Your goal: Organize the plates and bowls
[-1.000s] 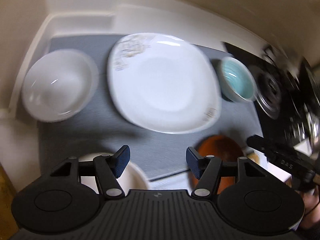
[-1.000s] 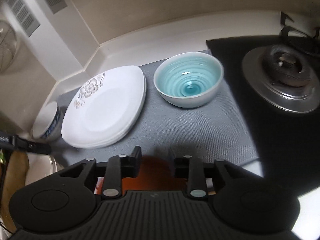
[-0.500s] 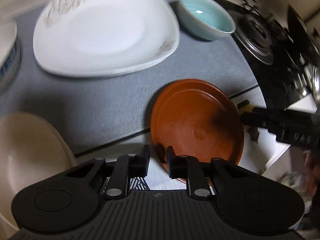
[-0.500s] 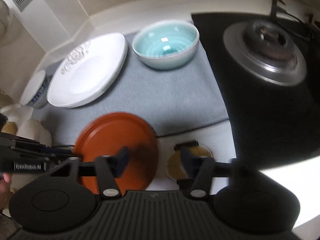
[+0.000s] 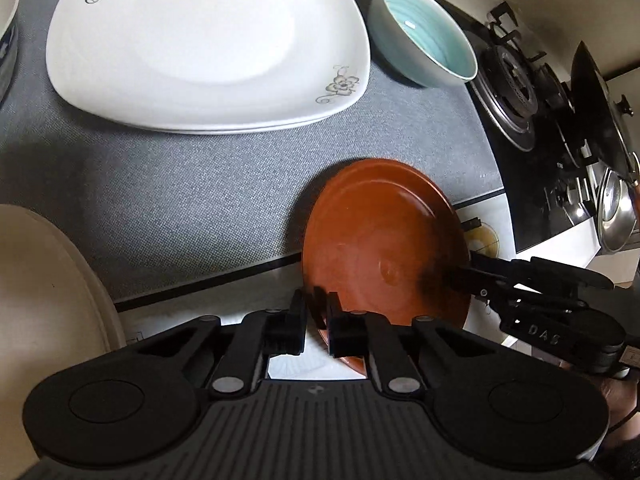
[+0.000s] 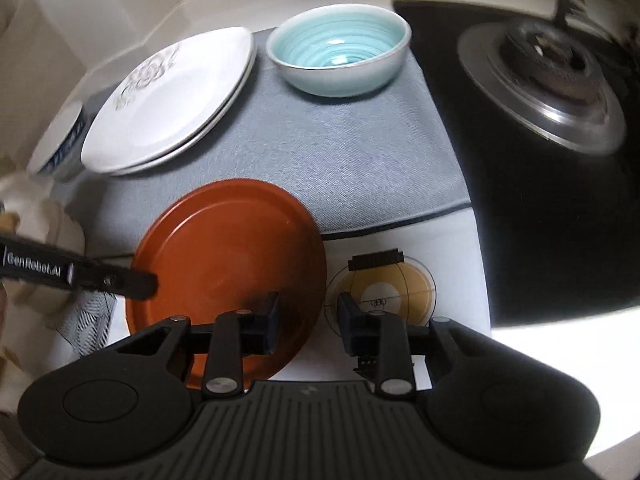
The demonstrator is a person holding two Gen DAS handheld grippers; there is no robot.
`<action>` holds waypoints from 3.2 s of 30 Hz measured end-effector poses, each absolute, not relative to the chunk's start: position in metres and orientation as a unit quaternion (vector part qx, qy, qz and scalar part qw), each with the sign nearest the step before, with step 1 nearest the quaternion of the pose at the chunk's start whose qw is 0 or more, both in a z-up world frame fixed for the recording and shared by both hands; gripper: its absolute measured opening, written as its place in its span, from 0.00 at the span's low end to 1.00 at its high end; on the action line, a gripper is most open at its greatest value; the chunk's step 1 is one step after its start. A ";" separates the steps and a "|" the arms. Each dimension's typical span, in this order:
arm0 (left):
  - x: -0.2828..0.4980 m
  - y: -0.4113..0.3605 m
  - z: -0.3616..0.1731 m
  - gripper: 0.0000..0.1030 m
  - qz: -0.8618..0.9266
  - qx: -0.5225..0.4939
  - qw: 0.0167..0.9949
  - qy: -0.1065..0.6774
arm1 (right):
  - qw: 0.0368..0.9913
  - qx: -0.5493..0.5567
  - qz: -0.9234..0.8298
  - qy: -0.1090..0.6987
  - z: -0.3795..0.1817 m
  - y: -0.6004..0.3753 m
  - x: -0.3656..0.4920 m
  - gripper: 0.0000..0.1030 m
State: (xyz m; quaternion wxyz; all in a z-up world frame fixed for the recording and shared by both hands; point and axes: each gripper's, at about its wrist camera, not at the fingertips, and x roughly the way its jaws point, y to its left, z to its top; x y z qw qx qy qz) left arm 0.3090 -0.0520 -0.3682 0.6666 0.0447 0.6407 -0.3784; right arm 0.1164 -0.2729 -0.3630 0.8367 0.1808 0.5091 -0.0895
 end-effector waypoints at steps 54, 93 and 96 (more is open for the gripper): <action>0.411 -0.028 -0.261 0.11 -0.283 0.041 0.793 0.537 | 0.897 0.125 -0.040 0.423 -0.264 -0.243 0.271 0.07; 0.432 -0.057 -0.319 0.18 -0.270 0.070 0.785 0.553 | 0.894 0.179 -0.062 0.407 -0.352 -0.253 0.275 0.03; 0.423 -0.035 -0.296 0.22 -0.268 0.062 0.801 0.532 | 0.897 0.190 -0.074 0.392 -0.345 -0.250 0.266 0.06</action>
